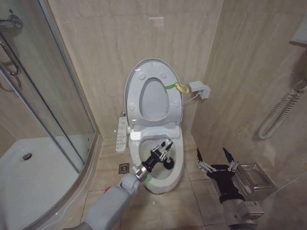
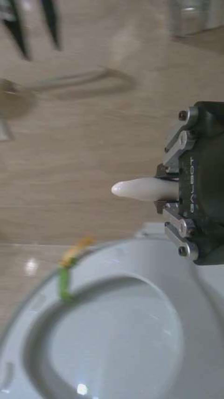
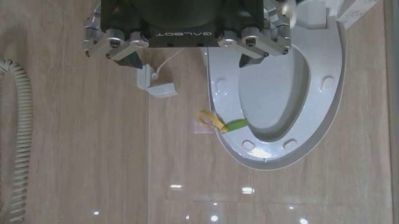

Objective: Open the toilet lid, clean the toilet bowl with a toilet brush, close the toilet lid, and flush.

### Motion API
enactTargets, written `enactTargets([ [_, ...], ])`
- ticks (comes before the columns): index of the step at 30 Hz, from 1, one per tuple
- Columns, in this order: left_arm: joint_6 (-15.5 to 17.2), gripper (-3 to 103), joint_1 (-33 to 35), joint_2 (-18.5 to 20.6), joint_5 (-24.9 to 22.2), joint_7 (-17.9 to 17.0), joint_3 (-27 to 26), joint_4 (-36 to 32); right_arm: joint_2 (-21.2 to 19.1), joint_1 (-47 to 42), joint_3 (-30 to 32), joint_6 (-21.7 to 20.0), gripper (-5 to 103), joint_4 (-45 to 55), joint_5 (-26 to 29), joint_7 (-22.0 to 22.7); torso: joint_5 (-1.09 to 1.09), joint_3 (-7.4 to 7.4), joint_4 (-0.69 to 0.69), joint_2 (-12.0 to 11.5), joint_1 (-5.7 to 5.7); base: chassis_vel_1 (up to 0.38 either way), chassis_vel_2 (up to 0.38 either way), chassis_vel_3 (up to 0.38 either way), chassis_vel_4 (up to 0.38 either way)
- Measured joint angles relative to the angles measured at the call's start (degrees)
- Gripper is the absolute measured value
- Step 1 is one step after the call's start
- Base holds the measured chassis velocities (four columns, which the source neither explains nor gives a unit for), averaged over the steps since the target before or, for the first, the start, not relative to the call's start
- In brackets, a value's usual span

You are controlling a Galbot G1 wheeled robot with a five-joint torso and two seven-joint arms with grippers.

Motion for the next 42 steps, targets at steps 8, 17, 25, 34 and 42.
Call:
enactTargets([
  [8, -0.73, 22, -1.04, -0.27, 1.17, 2.18, -2.19, 8.72, 0.00, 0.00, 0.00, 0.00, 100, 0.00, 0.00, 0.00, 0.00, 0.01, 0.04, 0.00, 0.00, 0.000, 0.000, 0.000, 0.000],
  [17, 0.69, 22, 0.12, 1.06, -0.29, -0.71, -0.77, -3.48, 0.00, 0.00, 0.00, 0.00, 100, 0.00, 0.00, 0.00, 0.00, 0.00, -0.01, 0.01, 0.00, 0.000, 0.000, 0.000, 0.000],
  [25, -0.69, 22, -0.76, -0.29, 1.39, 1.00, -1.81, 6.93, 0.00, 0.00, 0.00, 0.00, 100, 0.00, 0.00, 0.00, 0.00, 0.01, 0.03, 0.01, 0.00, 0.000, 0.000, 0.000, 0.000],
  [34, 0.16, 22, 0.51, 1.70, 0.21, -0.62, -1.66, -1.74, 0.00, 0.00, 0.00, 0.00, 100, 0.00, 0.00, 0.00, 0.01, 0.00, 0.01, 0.01, 0.00, 0.000, 0.000, 0.000, 0.000],
  [42, -0.47, 22, 0.64, -0.39, 3.69, -0.90, -1.17, 4.49, -0.01, 0.00, 0.00, 0.00, 100, 0.00, 0.00, 0.00, 0.00, 0.01, 0.04, 0.00, 0.00, 0.000, 0.000, 0.000, 0.000],
])
